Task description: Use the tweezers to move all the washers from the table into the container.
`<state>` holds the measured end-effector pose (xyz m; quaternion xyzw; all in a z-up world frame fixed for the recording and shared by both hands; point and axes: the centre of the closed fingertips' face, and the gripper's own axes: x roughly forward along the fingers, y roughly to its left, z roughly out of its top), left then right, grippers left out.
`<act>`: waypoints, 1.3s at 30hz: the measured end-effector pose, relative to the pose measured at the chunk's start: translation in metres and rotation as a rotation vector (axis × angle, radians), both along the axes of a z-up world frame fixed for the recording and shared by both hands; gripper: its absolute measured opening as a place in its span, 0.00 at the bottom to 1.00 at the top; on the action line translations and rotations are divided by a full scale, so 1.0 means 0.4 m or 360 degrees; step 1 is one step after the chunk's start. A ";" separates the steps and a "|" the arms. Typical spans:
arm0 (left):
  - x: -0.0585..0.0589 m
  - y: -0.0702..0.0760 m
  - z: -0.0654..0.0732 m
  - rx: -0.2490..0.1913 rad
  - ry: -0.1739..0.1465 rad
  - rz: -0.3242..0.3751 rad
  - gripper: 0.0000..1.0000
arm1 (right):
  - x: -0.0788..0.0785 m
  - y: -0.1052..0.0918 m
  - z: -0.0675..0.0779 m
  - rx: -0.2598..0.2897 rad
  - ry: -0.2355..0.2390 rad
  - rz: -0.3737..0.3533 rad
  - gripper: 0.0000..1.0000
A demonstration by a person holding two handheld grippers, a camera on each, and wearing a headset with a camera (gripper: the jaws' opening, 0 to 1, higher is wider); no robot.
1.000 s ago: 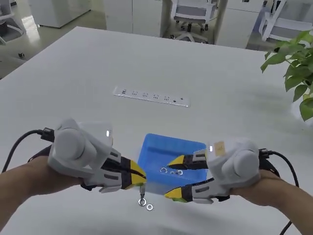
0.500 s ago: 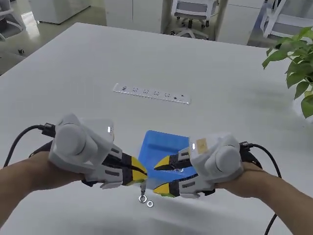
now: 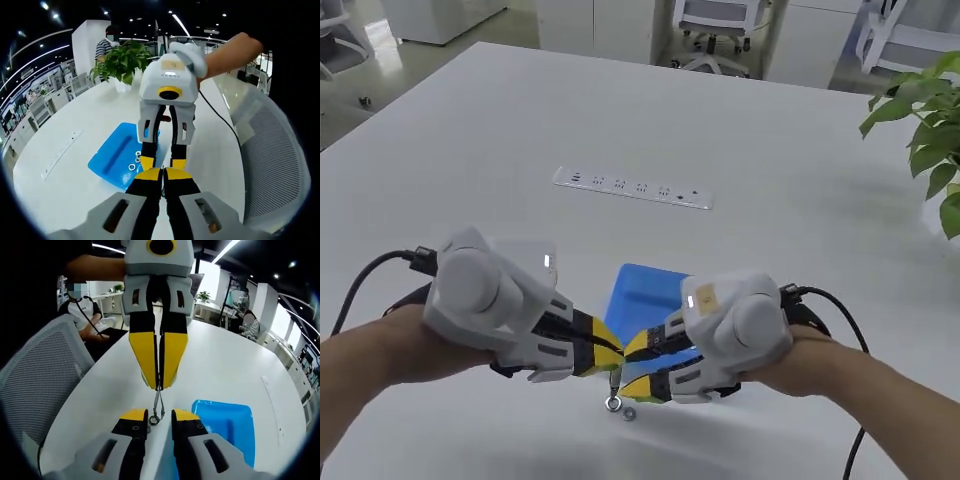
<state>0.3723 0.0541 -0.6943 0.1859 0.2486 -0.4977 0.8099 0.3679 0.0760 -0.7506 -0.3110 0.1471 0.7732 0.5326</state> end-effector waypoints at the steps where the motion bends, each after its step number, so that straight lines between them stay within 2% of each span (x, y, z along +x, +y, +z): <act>1: -0.001 0.000 0.000 0.0000 0.0001 0.0000 0.05 | -0.002 0.002 -0.002 -0.0004 -0.0001 0.0008 0.19; 12: -0.003 0.001 0.000 0.0000 0.0009 -0.0003 0.05 | -0.013 0.014 -0.021 -0.0042 -0.0002 0.0066 0.11; 20: -0.001 0.002 -0.001 0.0001 0.0010 -0.0005 0.05 | -0.014 0.021 -0.027 -0.0056 -0.0039 0.0105 0.09; 33: -0.004 0.001 -0.002 0.0046 0.0010 -0.0027 0.05 | -0.013 0.016 -0.026 -0.0082 -0.0047 0.0100 0.08; 39: -0.003 0.001 0.006 0.0020 0.0002 -0.0015 0.06 | -0.010 0.011 -0.018 -0.0096 -0.0047 0.0092 0.08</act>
